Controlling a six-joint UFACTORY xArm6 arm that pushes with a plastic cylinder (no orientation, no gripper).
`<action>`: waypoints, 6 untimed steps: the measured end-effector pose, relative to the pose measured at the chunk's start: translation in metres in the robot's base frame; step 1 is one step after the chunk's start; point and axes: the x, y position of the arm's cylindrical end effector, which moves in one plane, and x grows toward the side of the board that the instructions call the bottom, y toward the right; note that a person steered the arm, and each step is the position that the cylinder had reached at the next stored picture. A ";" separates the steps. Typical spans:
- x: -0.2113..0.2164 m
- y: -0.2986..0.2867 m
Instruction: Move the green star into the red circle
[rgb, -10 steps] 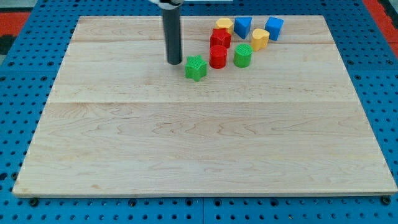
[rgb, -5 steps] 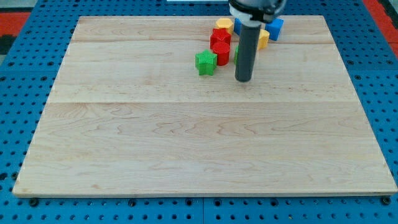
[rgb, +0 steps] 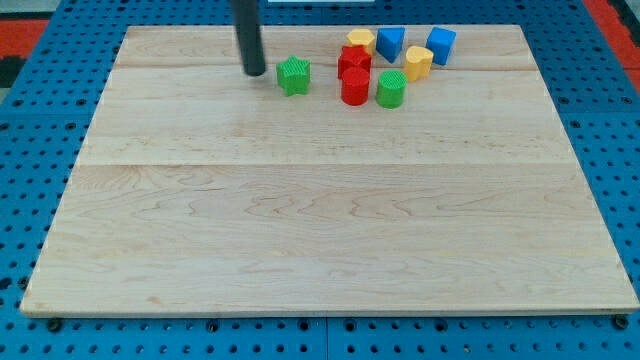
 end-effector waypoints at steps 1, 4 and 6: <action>0.020 0.066; 0.089 0.008; 0.095 0.072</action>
